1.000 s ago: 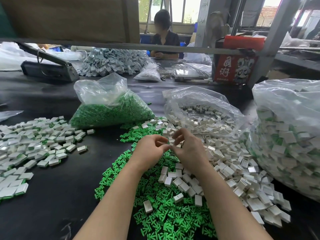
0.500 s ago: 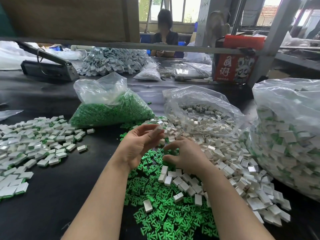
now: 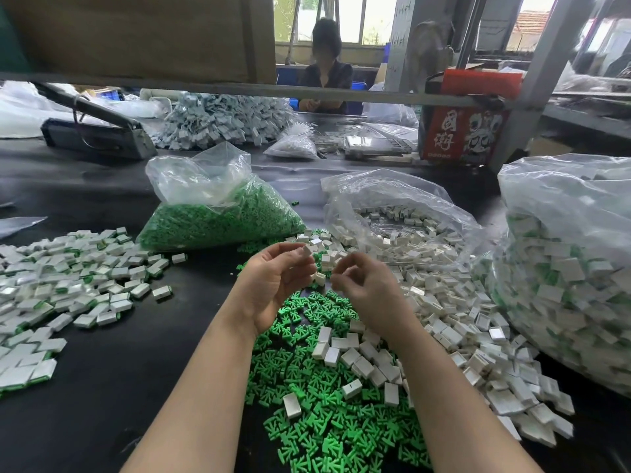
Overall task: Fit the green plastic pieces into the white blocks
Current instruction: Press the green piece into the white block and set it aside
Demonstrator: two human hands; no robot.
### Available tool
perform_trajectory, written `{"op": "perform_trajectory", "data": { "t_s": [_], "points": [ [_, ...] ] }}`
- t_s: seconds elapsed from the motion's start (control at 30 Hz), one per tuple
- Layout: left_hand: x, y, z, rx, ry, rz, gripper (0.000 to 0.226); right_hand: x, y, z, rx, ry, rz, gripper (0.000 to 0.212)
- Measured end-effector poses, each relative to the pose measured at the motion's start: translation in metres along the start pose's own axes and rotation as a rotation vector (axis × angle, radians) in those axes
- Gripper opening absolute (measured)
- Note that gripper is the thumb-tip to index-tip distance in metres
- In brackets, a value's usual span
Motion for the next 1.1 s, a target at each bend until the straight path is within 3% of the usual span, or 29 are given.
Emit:
{"op": "perform_trajectory", "data": {
  "t_s": [0.07,0.2,0.37,0.67,1.0,1.1],
  "points": [
    [0.001,0.0,0.001,-0.008,-0.036,0.016,0.026,-0.005,0.001,-0.001,0.008,-0.049,0.207,0.004],
    [0.001,0.001,0.002,-0.023,-0.047,-0.022,0.022,-0.009,0.002,-0.002,0.058,-0.043,0.512,0.02],
    [0.008,0.0,0.0,0.02,-0.028,-0.035,0.014,-0.011,0.004,-0.002,0.058,-0.052,0.63,0.015],
    [0.025,0.002,-0.003,0.141,0.015,0.216,0.025,-0.013,0.006,-0.001,0.177,-0.093,0.985,0.014],
    [0.033,0.007,0.0,0.183,-0.016,0.367,0.01,-0.015,0.004,0.001,0.183,-0.109,1.021,0.011],
    [0.032,0.007,-0.002,0.17,0.005,0.39,0.022,-0.015,0.004,0.001,0.164,-0.128,1.017,0.012]
  ]
}}
Point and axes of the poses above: each hand's wrist, its own z-axis towards the middle knuckle, its own x-axis out of the palm, y = z × x, the point moved 2 cm from there along z, towards the middle knuckle, and after that the axes turned 7 degrees about z, right-handed, at the moved point
